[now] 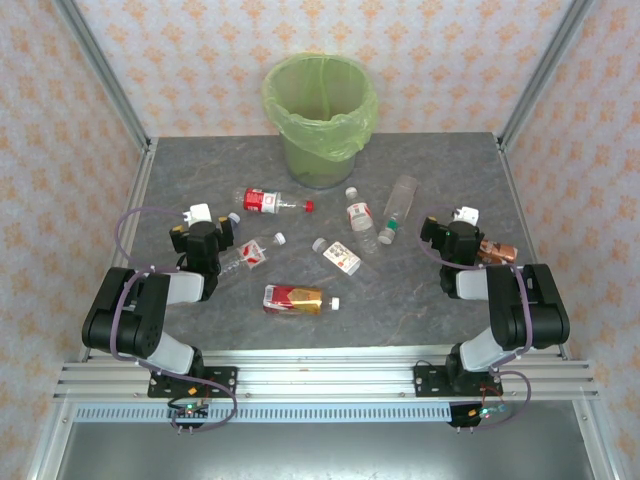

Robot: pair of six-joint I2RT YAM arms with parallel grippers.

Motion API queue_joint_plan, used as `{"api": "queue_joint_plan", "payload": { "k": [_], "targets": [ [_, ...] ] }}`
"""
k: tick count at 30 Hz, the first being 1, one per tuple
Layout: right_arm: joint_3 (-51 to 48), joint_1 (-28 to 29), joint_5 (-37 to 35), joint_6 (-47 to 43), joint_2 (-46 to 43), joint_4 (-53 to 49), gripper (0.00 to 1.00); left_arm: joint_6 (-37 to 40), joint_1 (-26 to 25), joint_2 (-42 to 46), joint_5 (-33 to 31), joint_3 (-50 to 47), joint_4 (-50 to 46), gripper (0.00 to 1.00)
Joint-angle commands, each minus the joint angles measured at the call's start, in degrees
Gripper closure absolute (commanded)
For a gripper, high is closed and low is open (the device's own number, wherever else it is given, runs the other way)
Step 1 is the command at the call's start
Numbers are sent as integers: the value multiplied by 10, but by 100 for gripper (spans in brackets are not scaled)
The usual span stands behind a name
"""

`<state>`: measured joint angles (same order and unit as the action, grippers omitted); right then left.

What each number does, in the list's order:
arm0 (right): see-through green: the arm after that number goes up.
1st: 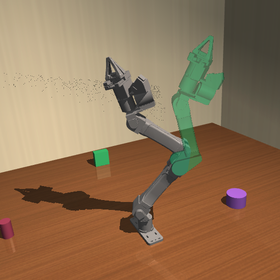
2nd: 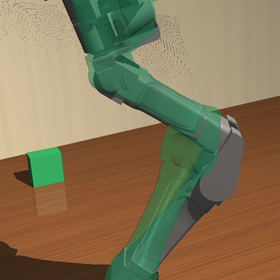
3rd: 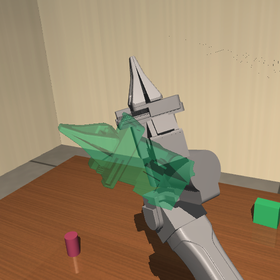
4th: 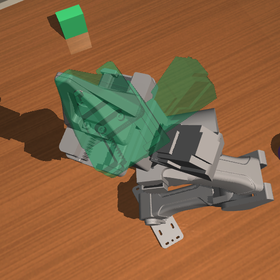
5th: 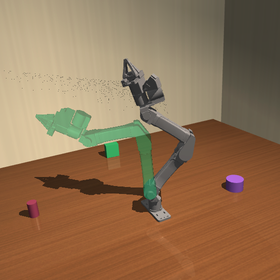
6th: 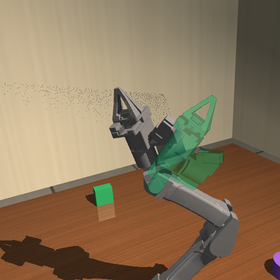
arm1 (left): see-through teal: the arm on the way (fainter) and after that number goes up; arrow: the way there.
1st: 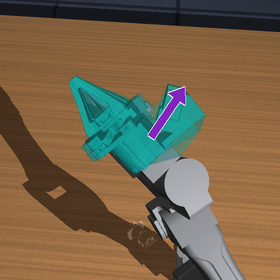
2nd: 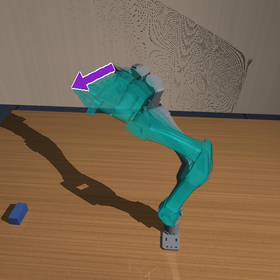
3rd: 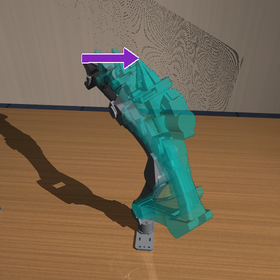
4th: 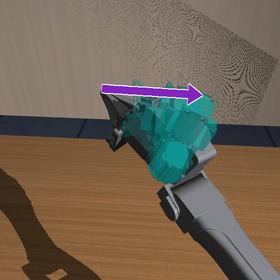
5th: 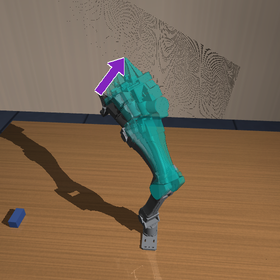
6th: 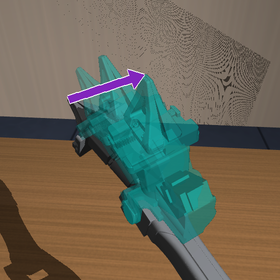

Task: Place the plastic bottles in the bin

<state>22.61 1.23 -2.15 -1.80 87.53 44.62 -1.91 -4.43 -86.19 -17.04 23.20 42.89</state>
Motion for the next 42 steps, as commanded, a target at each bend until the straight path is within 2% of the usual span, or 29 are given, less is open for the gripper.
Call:
{"api": "queue_joint_plan", "payload": {
  "k": [1,12,14,27,31,33,36,39,42],
  "targets": [
    [10,2,-12,-3,-1,11,1,-8,-2,8,-23,-2,18,0],
    [5,2,-11,-3,-4,15,1,-9,-2,10,-27,-3,19,0],
    [7,2,6,-9,-7,12,1,-11,-2,15,-29,-3,14,0],
    [34,3,30,-14,-144,-128,1,1,-2,24,-3,9,-9,0],
    [42,2,38,1,-164,-147,1,-1,-2,67,-11,54,-120,0],
    [42,2,37,8,-168,-148,1,7,-2,83,2,59,-140,0],
    [46,2,28,21,-177,-153,1,-2,-2,111,-12,79,-193,0],
    [53,2,25,35,-188,-175,1,-23,-2,135,-16,127,-298,0],
    [59,2,24,50,-194,-194,1,-76,-2,131,-18,202,-440,0]
  ]
}}
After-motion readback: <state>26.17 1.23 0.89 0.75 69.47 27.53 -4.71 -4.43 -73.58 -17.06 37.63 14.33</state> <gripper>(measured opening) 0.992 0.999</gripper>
